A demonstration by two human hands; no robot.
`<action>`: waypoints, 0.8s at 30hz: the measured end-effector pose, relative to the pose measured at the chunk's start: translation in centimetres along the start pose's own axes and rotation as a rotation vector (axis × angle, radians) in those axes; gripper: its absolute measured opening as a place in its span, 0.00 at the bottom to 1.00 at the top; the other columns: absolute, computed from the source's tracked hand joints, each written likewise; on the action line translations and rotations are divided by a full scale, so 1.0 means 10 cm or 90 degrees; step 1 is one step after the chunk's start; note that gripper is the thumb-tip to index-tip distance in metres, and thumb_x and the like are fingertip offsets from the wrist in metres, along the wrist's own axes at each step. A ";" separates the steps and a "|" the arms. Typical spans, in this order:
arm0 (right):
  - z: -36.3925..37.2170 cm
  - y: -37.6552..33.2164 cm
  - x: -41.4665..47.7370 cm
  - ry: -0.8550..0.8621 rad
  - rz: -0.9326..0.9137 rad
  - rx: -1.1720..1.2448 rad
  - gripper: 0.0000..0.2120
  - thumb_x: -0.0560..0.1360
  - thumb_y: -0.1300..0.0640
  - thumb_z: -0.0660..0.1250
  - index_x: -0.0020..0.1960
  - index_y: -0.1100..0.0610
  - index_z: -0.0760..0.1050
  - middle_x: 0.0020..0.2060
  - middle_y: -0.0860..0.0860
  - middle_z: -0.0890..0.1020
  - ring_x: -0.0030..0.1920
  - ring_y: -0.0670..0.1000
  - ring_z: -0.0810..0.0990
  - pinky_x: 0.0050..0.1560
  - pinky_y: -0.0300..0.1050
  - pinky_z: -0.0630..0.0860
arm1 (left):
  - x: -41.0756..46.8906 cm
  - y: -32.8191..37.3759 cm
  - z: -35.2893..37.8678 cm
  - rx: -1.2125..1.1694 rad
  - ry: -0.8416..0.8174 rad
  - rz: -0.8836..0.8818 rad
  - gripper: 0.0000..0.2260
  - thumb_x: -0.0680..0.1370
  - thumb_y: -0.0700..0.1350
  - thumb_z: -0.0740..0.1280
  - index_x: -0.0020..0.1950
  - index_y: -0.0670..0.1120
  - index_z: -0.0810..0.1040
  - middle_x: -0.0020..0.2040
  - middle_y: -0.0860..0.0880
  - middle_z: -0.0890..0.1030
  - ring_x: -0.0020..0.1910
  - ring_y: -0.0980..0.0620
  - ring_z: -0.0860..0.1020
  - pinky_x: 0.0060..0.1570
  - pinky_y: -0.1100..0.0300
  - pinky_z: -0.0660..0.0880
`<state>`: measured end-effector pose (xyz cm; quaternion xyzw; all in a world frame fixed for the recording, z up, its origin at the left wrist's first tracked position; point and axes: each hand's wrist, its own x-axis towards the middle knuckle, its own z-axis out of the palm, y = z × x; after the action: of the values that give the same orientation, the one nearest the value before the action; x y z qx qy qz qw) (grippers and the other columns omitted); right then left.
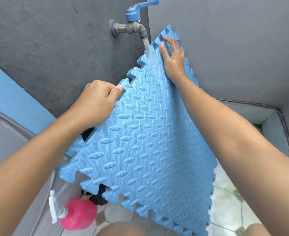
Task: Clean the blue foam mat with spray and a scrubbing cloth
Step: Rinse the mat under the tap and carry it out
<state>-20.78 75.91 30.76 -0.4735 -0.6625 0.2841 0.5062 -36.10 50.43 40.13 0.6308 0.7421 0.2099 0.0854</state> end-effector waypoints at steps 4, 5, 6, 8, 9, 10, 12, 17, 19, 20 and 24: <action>-0.19 0.89 -0.05 0.055 0.221 0.070 0.36 0.75 0.33 0.58 0.76 0.51 0.65 0.74 0.48 0.71 0.75 0.48 0.66 0.76 0.46 0.58 | -0.01 0.01 0.00 -0.008 0.001 0.001 0.25 0.86 0.51 0.59 0.46 0.28 0.77 0.28 0.46 0.63 0.26 0.53 0.58 0.28 0.57 0.58; -0.24 1.17 -0.15 0.066 0.276 0.070 0.36 0.72 0.31 0.56 0.71 0.53 0.70 0.69 0.49 0.75 0.70 0.50 0.70 0.73 0.46 0.62 | -0.01 0.02 -0.01 -0.012 0.001 0.000 0.25 0.86 0.51 0.60 0.46 0.28 0.77 0.27 0.47 0.62 0.25 0.53 0.59 0.29 0.57 0.58; -0.27 1.42 -0.28 0.060 0.321 0.055 0.34 0.70 0.30 0.53 0.61 0.55 0.73 0.61 0.49 0.78 0.63 0.51 0.74 0.67 0.45 0.64 | -0.01 0.02 -0.01 -0.012 0.000 0.001 0.25 0.86 0.51 0.59 0.46 0.28 0.77 0.26 0.48 0.62 0.25 0.53 0.59 0.29 0.57 0.59; -0.28 1.59 -0.58 0.064 0.359 0.059 0.28 0.71 0.32 0.53 0.56 0.53 0.74 0.56 0.49 0.78 0.58 0.51 0.74 0.64 0.46 0.65 | -0.01 0.02 -0.01 -0.010 0.001 0.003 0.25 0.86 0.50 0.59 0.45 0.28 0.77 0.25 0.50 0.61 0.24 0.54 0.60 0.28 0.60 0.60; -0.26 1.49 -0.73 0.078 0.353 0.067 0.29 0.73 0.35 0.56 0.61 0.55 0.77 0.60 0.50 0.79 0.63 0.51 0.75 0.69 0.47 0.65 | -0.01 0.03 0.00 -0.011 0.002 0.004 0.25 0.86 0.50 0.59 0.45 0.28 0.77 0.25 0.50 0.61 0.24 0.54 0.60 0.27 0.61 0.60; -0.23 1.30 -0.86 0.109 0.323 0.088 0.31 0.74 0.37 0.58 0.66 0.57 0.77 0.65 0.51 0.79 0.68 0.51 0.74 0.73 0.48 0.65 | 0.00 0.03 0.00 -0.012 0.003 0.003 0.25 0.86 0.50 0.60 0.45 0.28 0.78 0.25 0.50 0.61 0.23 0.54 0.61 0.26 0.62 0.60; -0.15 0.78 -1.07 0.148 0.236 0.128 0.28 0.76 0.40 0.62 0.68 0.57 0.77 0.70 0.53 0.76 0.72 0.50 0.70 0.75 0.51 0.63 | 0.00 0.03 0.00 -0.012 0.005 -0.005 0.25 0.86 0.51 0.60 0.47 0.28 0.78 0.25 0.50 0.62 0.23 0.54 0.61 0.27 0.61 0.61; 0.14 -0.69 -2.13 0.069 -0.039 0.104 0.21 0.81 0.50 0.64 0.72 0.55 0.73 0.77 0.54 0.65 0.78 0.52 0.61 0.78 0.50 0.58 | -0.03 0.07 -0.02 -0.016 0.004 -0.016 0.24 0.86 0.51 0.60 0.48 0.30 0.80 0.25 0.50 0.62 0.25 0.52 0.60 0.28 0.57 0.62; 0.25 -0.90 -2.68 0.028 -0.084 0.085 0.23 0.82 0.50 0.62 0.75 0.55 0.69 0.78 0.55 0.63 0.79 0.52 0.58 0.78 0.52 0.55 | -0.03 0.08 -0.02 -0.015 0.003 -0.015 0.25 0.86 0.51 0.60 0.47 0.30 0.80 0.27 0.49 0.62 0.28 0.49 0.61 0.31 0.54 0.62; 0.24 -0.88 -2.92 0.009 -0.073 0.073 0.24 0.82 0.49 0.60 0.76 0.52 0.68 0.79 0.53 0.60 0.80 0.51 0.56 0.79 0.51 0.52 | -0.03 0.08 -0.02 -0.016 0.002 -0.016 0.25 0.86 0.51 0.60 0.47 0.29 0.79 0.28 0.48 0.62 0.29 0.48 0.61 0.32 0.54 0.62; -0.03 0.07 -3.59 0.017 0.110 -0.025 0.26 0.82 0.41 0.55 0.79 0.43 0.60 0.81 0.48 0.56 0.80 0.45 0.49 0.80 0.54 0.48 | -0.03 0.07 -0.01 -0.030 -0.001 -0.017 0.26 0.86 0.51 0.59 0.47 0.28 0.79 0.30 0.44 0.65 0.31 0.47 0.63 0.33 0.57 0.64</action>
<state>-18.88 43.25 15.84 -0.5425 -0.6178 0.3075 0.4790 -35.42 50.22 40.47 0.6189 0.7453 0.2254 0.1038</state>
